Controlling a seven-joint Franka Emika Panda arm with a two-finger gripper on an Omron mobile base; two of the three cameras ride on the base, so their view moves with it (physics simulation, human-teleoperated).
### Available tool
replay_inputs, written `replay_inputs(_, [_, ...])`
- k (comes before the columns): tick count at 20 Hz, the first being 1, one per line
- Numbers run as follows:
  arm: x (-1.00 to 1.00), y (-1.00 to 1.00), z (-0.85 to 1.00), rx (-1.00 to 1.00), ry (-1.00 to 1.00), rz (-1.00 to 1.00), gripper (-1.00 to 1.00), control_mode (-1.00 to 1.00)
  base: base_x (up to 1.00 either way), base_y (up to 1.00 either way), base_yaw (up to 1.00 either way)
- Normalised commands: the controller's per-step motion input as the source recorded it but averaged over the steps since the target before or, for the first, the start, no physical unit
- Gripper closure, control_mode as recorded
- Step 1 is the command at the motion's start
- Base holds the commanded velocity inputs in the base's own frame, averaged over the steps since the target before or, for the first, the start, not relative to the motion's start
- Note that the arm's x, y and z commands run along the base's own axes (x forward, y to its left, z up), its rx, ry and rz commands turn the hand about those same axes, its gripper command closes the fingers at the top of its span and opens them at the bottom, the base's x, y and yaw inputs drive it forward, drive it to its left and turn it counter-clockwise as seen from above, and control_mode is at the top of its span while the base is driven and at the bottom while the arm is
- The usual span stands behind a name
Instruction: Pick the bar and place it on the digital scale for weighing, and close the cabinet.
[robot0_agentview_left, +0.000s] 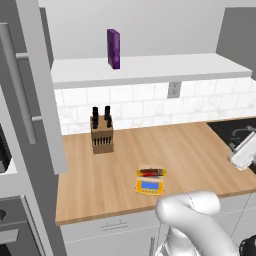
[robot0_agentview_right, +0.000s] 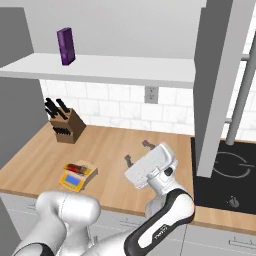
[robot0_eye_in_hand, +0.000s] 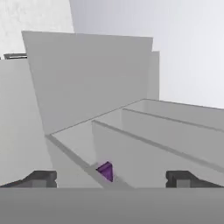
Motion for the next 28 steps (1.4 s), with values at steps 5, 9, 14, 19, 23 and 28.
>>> replay_inputs(5, [-0.25,-0.97,0.57,0.33,-0.15,0.0,-1.0,-1.0,0.0,0.0,0.0])
replay_inputs(9, [-0.07,-0.65,0.36,0.08,0.2,0.01,-1.0,-1.0,0.0,0.0,0.0])
replay_inputs(14, [0.14,-0.22,-0.03,0.02,0.24,0.18,-1.0,-1.0,0.0,0.0,0.0])
replay_inputs(19, [0.0,-0.72,-0.2,0.15,0.0,0.22,-1.0,-1.0,0.0,0.0,0.0])
replay_inputs(23, [0.0,-1.0,-0.05,0.23,0.0,0.21,-1.0,-1.0,0.0,0.0,0.0])
replay_inputs(28, [0.07,-0.82,0.01,0.16,0.17,0.08,-1.0,-1.0,0.0,0.0,0.0])
